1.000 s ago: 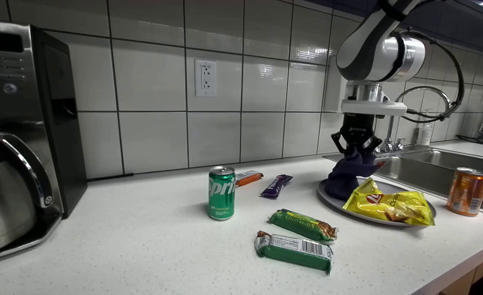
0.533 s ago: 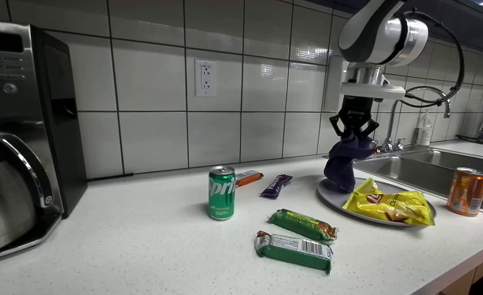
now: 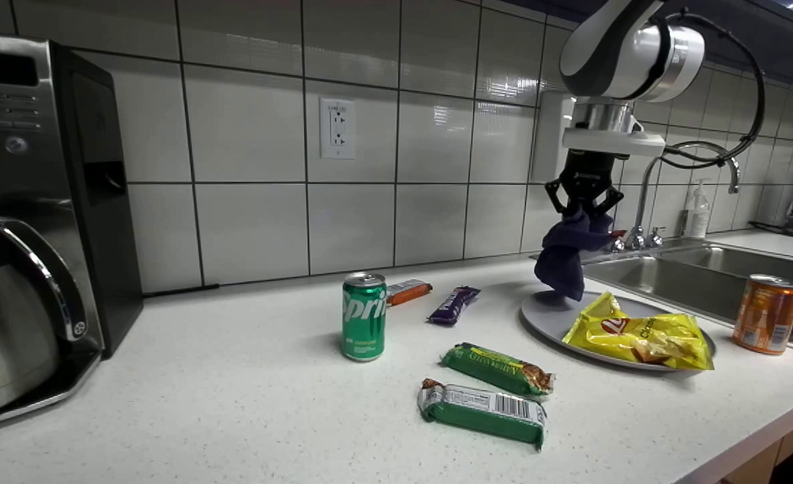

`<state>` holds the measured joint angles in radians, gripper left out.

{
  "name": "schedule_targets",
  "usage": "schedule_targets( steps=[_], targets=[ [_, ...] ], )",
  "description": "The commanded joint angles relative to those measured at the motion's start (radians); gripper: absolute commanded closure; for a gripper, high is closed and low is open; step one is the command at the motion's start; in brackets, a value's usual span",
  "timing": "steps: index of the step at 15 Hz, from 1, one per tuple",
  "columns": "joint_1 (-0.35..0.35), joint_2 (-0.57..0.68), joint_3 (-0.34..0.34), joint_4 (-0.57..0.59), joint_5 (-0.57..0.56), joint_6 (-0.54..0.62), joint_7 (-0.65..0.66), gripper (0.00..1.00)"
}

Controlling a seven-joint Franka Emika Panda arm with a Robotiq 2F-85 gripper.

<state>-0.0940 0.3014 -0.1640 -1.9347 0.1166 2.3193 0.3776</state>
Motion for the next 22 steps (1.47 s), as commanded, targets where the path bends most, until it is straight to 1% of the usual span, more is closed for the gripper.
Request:
schedule_targets(
  steps=[1,12,22],
  targets=[
    [-0.017,0.047,-0.004,0.082,-0.001,-0.018,-0.017,0.97],
    [-0.029,0.194,-0.007,0.276,-0.002,-0.030,-0.012,0.97],
    [-0.043,0.331,-0.012,0.401,-0.002,-0.038,-0.015,0.97]
  ],
)
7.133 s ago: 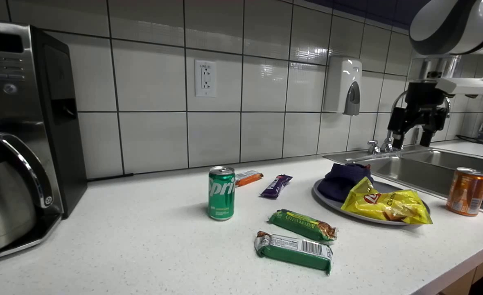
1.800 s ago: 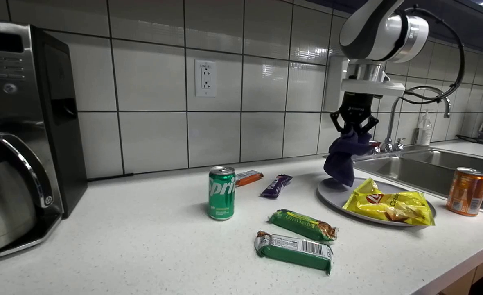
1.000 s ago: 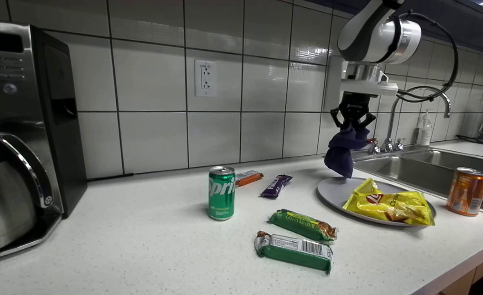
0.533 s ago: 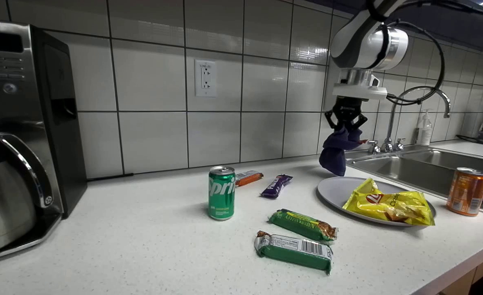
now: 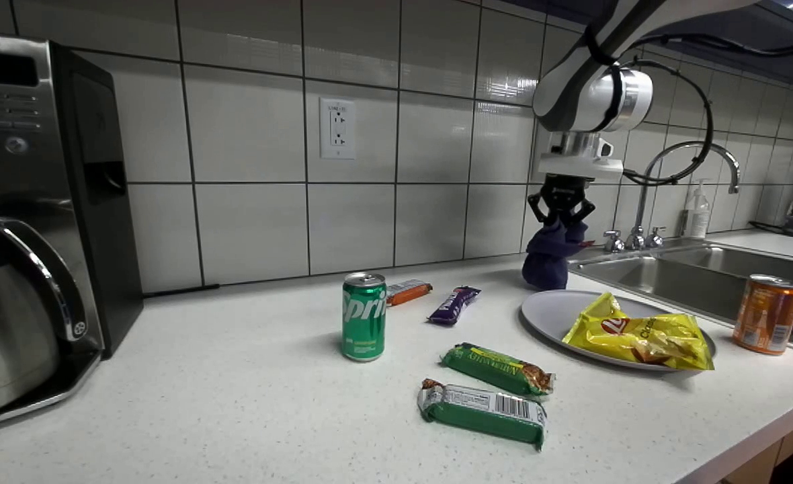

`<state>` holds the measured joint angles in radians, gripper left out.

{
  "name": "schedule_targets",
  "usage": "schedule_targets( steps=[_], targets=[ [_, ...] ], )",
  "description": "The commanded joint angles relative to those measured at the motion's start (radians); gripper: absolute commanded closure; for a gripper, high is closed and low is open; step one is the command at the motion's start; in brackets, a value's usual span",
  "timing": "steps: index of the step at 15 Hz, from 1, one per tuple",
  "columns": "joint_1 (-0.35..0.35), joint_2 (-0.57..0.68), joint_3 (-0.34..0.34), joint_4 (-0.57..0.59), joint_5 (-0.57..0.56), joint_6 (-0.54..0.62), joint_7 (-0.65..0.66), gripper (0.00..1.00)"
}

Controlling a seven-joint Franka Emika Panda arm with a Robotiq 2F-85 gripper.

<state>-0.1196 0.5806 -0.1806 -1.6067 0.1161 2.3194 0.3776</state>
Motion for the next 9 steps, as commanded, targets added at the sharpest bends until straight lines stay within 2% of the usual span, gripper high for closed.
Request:
schedule_targets(
  steps=[1,9],
  targets=[
    [-0.017,0.063,0.001,0.079,-0.007,-0.034,-0.013,0.97],
    [-0.030,0.142,-0.003,0.124,-0.006,-0.040,-0.009,0.97]
  ],
)
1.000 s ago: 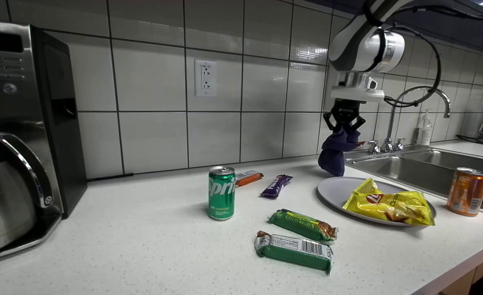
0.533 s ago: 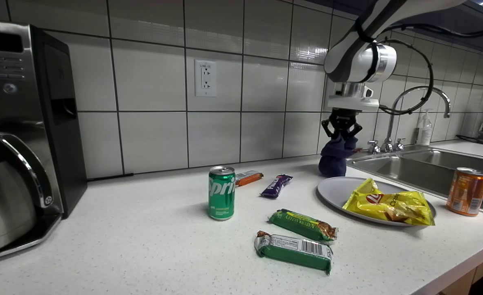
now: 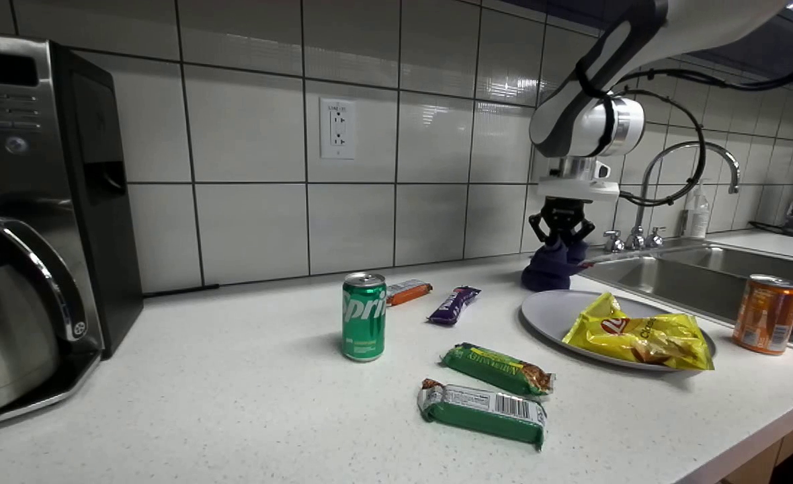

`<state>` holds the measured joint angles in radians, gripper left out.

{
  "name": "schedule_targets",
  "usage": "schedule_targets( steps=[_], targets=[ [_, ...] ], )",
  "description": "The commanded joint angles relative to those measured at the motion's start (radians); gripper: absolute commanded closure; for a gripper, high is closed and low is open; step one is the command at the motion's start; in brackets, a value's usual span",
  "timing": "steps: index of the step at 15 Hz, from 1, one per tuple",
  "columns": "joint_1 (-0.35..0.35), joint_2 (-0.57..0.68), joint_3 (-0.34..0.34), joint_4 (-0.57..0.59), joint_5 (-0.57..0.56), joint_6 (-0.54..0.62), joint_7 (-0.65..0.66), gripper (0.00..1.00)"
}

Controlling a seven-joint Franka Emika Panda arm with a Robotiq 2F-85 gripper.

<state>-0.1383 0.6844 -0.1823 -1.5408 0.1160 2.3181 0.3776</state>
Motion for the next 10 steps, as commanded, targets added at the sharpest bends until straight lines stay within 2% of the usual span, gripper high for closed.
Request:
schedule_targets(
  steps=[1,4,5,7,10],
  targets=[
    [-0.012,0.046,-0.003,0.061,-0.008,-0.041,-0.009,0.97],
    [-0.014,0.060,-0.006,0.067,-0.008,-0.045,-0.012,0.97],
    [-0.013,0.060,-0.007,0.066,-0.008,-0.048,-0.012,0.64],
    [-0.014,0.054,-0.006,0.062,-0.007,-0.053,-0.018,0.56],
    [-0.014,0.024,-0.001,0.034,-0.004,-0.057,-0.035,0.33]
  ],
)
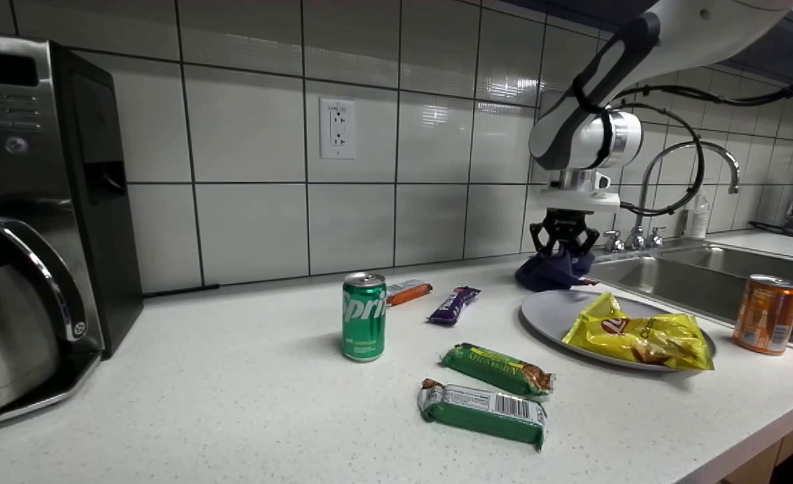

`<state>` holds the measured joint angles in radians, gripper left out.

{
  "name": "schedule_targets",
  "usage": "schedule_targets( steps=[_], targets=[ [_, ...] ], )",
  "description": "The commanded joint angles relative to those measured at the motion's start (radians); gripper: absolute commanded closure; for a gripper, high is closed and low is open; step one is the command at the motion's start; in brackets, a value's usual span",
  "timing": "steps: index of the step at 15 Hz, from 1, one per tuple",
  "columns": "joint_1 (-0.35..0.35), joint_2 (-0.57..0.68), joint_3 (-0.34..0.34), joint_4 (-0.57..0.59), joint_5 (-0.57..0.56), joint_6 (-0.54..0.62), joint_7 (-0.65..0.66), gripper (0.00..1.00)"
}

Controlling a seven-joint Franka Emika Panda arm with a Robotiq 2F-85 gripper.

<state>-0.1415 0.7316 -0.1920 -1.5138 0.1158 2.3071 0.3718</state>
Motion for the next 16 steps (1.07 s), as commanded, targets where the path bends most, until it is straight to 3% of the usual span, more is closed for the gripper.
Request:
schedule_targets(
  steps=[1,4,5,16],
  targets=[
    [-0.011,-0.037,0.011,-0.008,-0.002,-0.042,-0.036,0.27],
    [-0.013,-0.087,0.018,-0.055,0.005,-0.032,-0.062,0.03],
    [-0.013,-0.107,0.018,-0.075,0.004,-0.030,-0.071,0.00],
    [-0.015,-0.371,0.025,-0.379,0.001,-0.024,-0.210,0.00]
  ],
)
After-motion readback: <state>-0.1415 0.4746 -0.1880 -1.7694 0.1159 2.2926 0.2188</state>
